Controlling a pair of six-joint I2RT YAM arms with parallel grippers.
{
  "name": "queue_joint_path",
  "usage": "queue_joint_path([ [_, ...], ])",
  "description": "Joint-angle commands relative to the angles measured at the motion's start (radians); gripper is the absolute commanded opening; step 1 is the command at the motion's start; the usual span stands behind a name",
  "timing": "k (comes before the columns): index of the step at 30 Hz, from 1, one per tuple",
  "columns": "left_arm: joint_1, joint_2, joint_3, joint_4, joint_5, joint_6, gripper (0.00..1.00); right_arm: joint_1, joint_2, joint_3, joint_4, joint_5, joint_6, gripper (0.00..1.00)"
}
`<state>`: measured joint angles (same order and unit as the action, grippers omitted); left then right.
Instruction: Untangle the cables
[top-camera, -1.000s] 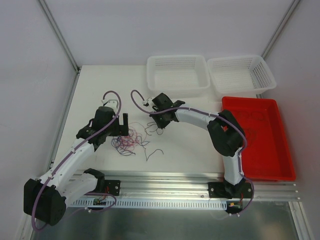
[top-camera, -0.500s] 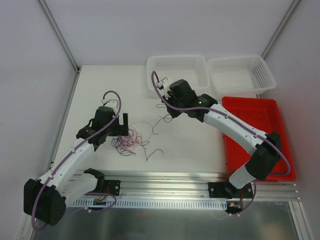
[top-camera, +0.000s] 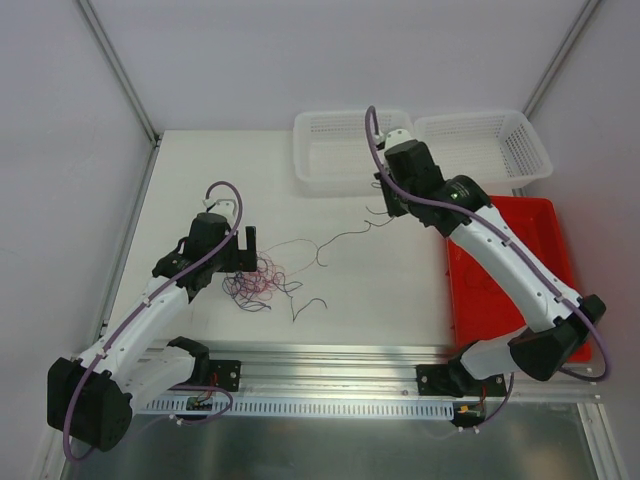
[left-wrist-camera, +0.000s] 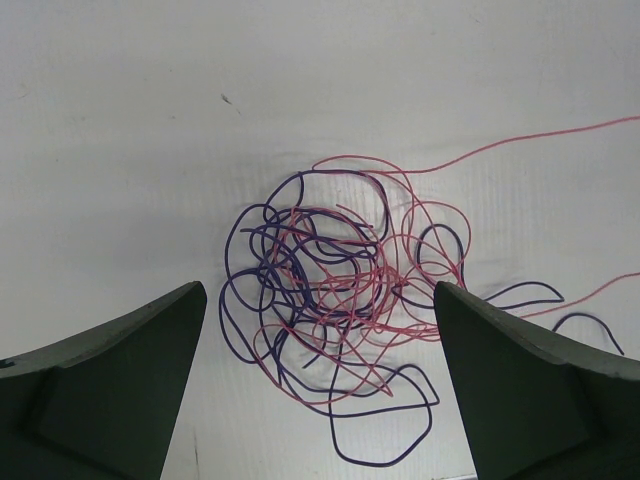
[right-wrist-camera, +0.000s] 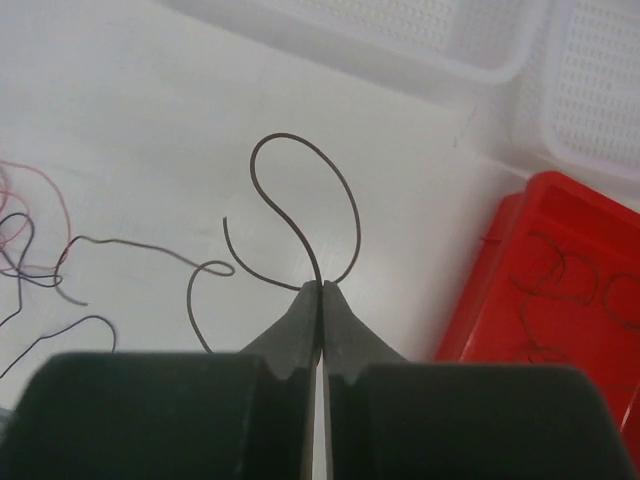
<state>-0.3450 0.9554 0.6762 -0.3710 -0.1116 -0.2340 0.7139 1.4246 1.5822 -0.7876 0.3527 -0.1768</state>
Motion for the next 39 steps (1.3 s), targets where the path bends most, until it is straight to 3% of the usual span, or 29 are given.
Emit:
queue_joint_path([
  [1, 0.005, -0.004, 0.029, 0.014, 0.01, 0.01, 0.99, -0.082, -0.108, 0.018, -0.044, 0.07, 0.045, 0.01],
  [10, 0.006, 0.011, 0.034, 0.009, 0.019, 0.01, 0.99, -0.26, -0.297, 0.065, 0.027, 0.039, 0.034, 0.01],
  [13, 0.005, 0.014, 0.036, 0.009, 0.032, 0.009, 0.99, -0.261, -0.316, 0.073, 0.037, -0.088, 0.043, 0.01],
  [17, 0.005, 0.016, 0.033, 0.012, 0.068, 0.01, 0.99, -0.26, -0.334, 0.044, 0.056, -0.144, 0.066, 0.01],
  [30, 0.005, 0.036, 0.033, 0.006, 0.049, 0.009, 0.99, -0.266, -0.375, 0.134, 0.037, 0.041, -0.023, 0.01],
  [33, 0.005, 0.032, 0.033, 0.004, 0.046, 0.007, 0.99, -0.29, -0.383, 0.087, 0.037, 0.113, -0.007, 0.01],
  [39, 0.005, 0.013, 0.028, 0.0, 0.038, 0.007, 0.99, -0.479, -0.411, -0.103, 0.045, 0.152, 0.128, 0.01],
])
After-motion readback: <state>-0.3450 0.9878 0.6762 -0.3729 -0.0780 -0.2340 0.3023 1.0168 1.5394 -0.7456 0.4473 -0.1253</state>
